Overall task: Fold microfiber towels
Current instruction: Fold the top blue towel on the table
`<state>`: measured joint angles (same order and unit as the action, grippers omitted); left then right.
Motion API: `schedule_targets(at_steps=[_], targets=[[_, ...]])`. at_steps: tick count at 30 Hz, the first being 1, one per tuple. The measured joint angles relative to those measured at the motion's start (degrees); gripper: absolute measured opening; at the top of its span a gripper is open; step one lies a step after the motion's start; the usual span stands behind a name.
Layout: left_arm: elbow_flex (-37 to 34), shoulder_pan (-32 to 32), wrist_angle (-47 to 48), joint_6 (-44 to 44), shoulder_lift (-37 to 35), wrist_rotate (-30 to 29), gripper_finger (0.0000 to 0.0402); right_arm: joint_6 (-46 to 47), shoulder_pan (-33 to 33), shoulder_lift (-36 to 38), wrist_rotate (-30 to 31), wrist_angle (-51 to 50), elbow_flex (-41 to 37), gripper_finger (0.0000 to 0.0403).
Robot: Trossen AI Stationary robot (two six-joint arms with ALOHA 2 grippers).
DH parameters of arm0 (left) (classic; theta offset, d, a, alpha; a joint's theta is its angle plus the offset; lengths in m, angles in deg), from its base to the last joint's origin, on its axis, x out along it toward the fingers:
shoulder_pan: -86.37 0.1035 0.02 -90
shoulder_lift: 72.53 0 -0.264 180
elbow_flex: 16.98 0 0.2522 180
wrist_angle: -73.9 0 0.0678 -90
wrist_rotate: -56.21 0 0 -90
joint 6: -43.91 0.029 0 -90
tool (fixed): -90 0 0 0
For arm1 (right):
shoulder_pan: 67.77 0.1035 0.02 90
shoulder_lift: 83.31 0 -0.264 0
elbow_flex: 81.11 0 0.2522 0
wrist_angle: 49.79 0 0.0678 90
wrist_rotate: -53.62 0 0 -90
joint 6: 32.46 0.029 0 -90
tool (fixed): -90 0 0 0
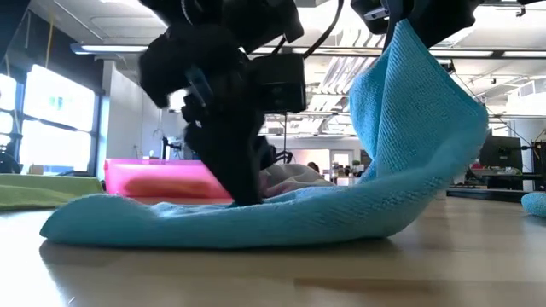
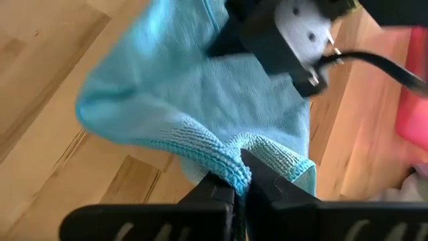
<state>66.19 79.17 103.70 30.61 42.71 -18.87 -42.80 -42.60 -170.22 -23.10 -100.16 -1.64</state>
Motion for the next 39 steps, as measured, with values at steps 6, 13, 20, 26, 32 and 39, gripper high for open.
schedule_targets(at_steps=[6,13,20,26,32,39], targets=[[0.05,-2.84,2.07,-1.79,-0.02,3.13,0.0003,0.18,0.00,0.00,0.07,-0.27,0.00,0.0000],[2.83,-4.14,5.46,-1.50,-1.55,0.38,0.0001,2.44,0.00,0.00,1.69,-0.52,0.00,0.0000],[4.62,-4.97,16.98,-2.07,-7.94,-9.06,0.0000,10.00,0.11,-0.04,1.70,-2.41,0.03,0.0000],[7.06,-6.66,27.58,-3.40,-16.16,-21.02,0.0000,15.48,0.10,-0.04,7.37,-10.86,5.57,0.0000],[9.37,-7.35,34.32,-4.12,-25.48,-35.79,0.0000,20.97,-1.69,-0.04,9.03,-21.87,14.75,0.0000],[10.19,-7.46,40.87,-3.88,-33.69,-52.14,0.0000,29.23,-6.36,-0.03,11.13,-35.75,23.36,0.0000]])
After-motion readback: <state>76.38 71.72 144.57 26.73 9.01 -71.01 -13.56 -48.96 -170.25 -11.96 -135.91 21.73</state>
